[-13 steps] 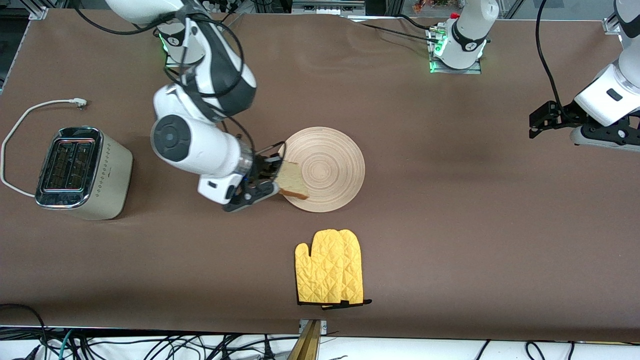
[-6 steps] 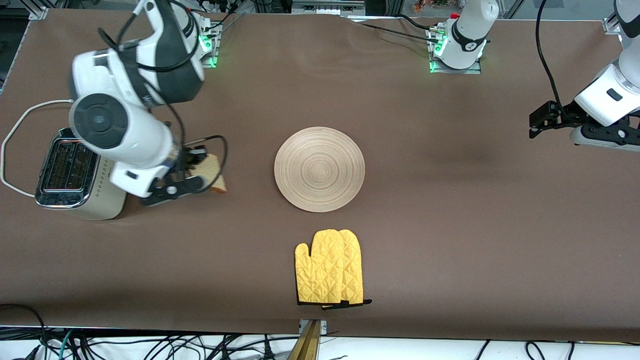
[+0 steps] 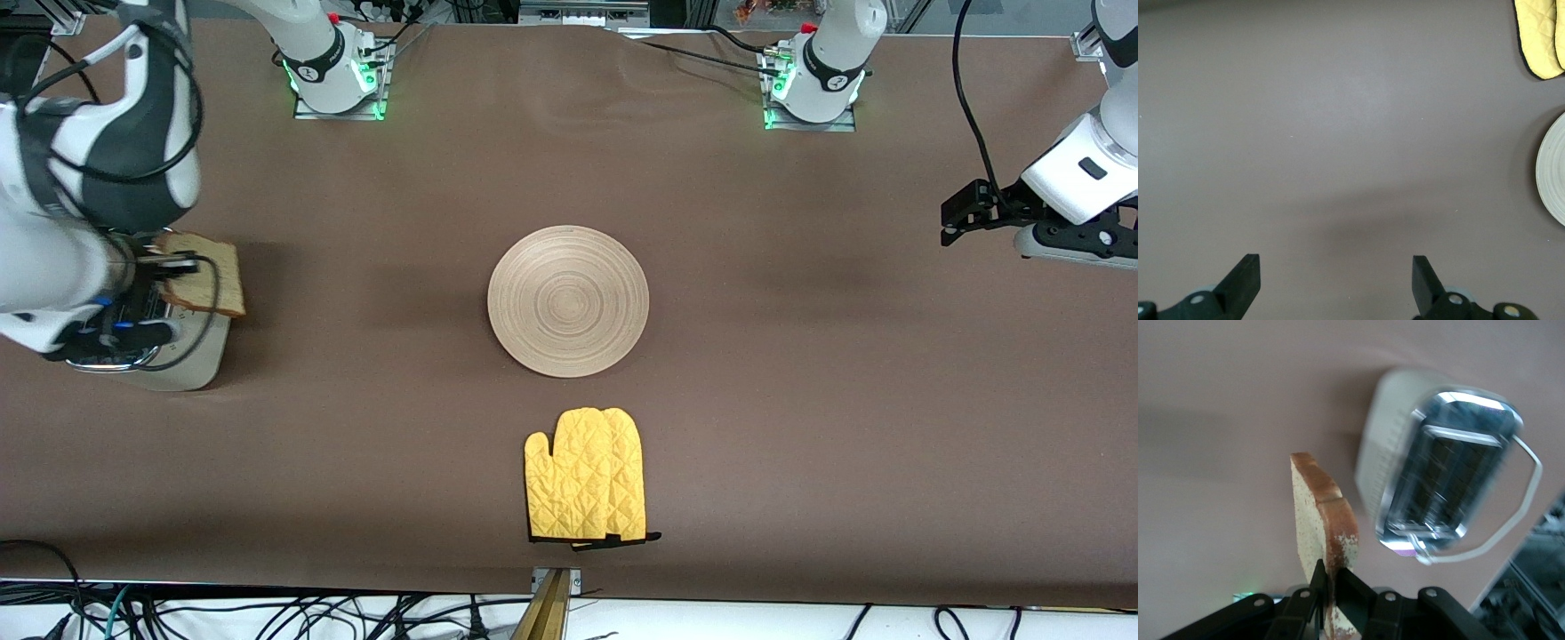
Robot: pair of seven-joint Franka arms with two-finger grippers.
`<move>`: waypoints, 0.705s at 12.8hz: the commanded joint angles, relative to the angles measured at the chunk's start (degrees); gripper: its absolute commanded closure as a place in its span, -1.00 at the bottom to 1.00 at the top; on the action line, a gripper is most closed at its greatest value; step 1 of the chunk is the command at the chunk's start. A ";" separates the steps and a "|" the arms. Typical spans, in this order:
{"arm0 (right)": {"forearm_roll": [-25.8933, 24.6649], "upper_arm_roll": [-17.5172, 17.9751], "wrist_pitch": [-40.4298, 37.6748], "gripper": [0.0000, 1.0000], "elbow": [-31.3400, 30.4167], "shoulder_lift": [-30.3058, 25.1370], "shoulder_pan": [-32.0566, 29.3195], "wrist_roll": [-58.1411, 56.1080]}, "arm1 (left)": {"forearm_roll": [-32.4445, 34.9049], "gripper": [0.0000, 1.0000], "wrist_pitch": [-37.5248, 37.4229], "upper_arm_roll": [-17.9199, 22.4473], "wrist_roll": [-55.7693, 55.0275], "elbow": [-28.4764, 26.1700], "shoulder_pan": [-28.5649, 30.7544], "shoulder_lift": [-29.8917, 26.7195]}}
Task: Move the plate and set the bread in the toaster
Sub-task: 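Carry the bread slice to the toaster with the right gripper, then align the held bread above a toaster slot with the right gripper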
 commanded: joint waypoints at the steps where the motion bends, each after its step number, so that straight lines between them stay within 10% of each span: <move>1: -4.98 -3.81 -1.53 0.95 -1.17 -0.44 0.95 -0.79 | -1.34 -1.00 -0.77 -0.17 -0.10 0.66 0.35 -0.05; 9: -12.47 -7.35 8.65 0.90 -2.85 3.24 -7.83 -4.74 | -1.34 -1.00 -0.77 -0.17 -0.10 0.66 0.35 -0.05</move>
